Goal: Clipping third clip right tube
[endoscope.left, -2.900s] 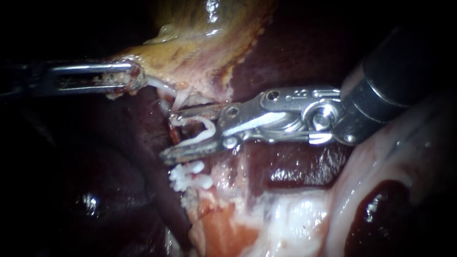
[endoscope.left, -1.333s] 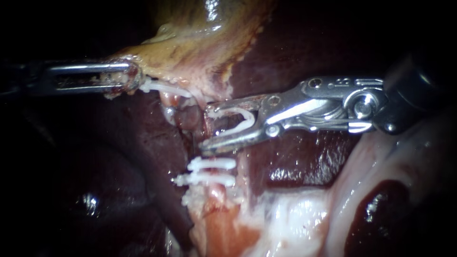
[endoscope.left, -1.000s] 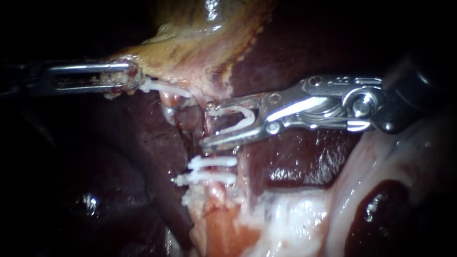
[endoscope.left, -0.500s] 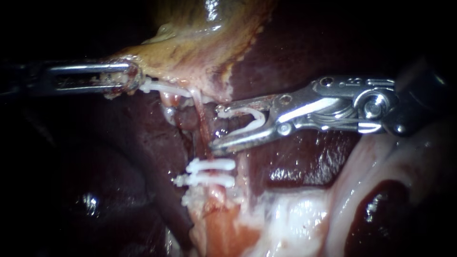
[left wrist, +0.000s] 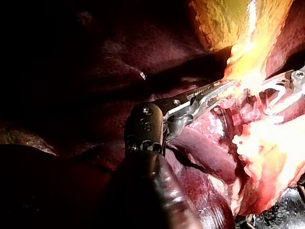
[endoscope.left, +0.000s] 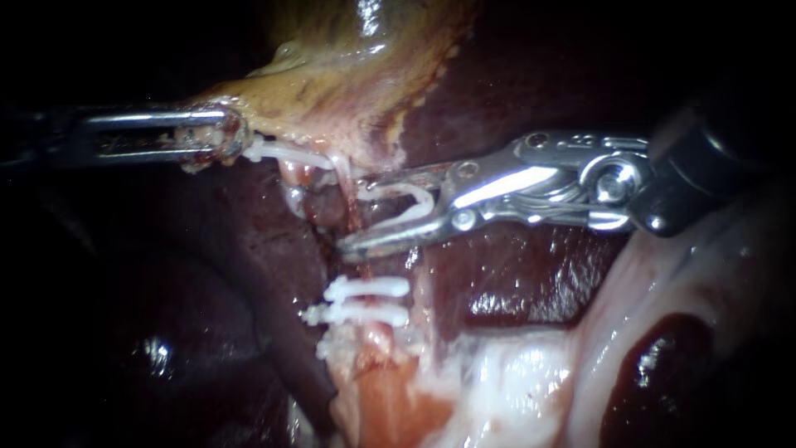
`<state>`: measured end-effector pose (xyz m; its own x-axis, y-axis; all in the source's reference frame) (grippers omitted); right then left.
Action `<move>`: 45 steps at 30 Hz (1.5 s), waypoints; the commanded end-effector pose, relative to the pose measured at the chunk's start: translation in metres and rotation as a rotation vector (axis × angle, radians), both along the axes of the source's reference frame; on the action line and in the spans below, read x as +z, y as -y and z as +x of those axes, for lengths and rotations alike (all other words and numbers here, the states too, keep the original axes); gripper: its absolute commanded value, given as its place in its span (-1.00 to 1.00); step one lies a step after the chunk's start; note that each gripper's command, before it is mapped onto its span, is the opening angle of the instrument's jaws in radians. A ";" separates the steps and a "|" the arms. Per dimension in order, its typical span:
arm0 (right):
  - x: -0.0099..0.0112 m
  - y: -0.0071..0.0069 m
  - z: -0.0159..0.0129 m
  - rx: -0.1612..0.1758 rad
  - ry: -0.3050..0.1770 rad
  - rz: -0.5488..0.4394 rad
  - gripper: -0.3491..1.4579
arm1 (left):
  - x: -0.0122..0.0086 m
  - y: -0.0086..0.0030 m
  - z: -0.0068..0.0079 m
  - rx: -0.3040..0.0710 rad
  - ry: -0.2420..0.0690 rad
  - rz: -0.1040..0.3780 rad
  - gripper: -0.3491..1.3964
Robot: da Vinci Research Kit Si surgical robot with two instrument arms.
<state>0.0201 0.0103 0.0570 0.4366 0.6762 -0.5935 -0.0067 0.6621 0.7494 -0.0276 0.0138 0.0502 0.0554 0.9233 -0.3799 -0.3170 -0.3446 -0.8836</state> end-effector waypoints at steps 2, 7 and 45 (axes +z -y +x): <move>0.0002 0.0001 0.0006 0.008 -0.008 -0.001 -0.09 | 0.0000 0.0000 0.0000 -0.001 0.000 0.000 -1.00; 0.0003 0.0000 0.0017 0.037 -0.035 0.020 -0.08 | 0.0000 0.0000 0.0000 -0.001 0.000 0.000 -1.00; -0.0059 -0.0011 0.0024 0.064 -0.208 0.204 -0.35 | 0.0001 0.0000 -0.0002 -0.002 -0.001 0.000 -1.00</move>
<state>0.0224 0.0114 0.0512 0.2727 0.8144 -0.5122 0.1225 0.4986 0.8581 -0.0278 0.0138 0.0503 0.0564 0.9233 -0.3800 -0.3183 -0.3441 -0.8833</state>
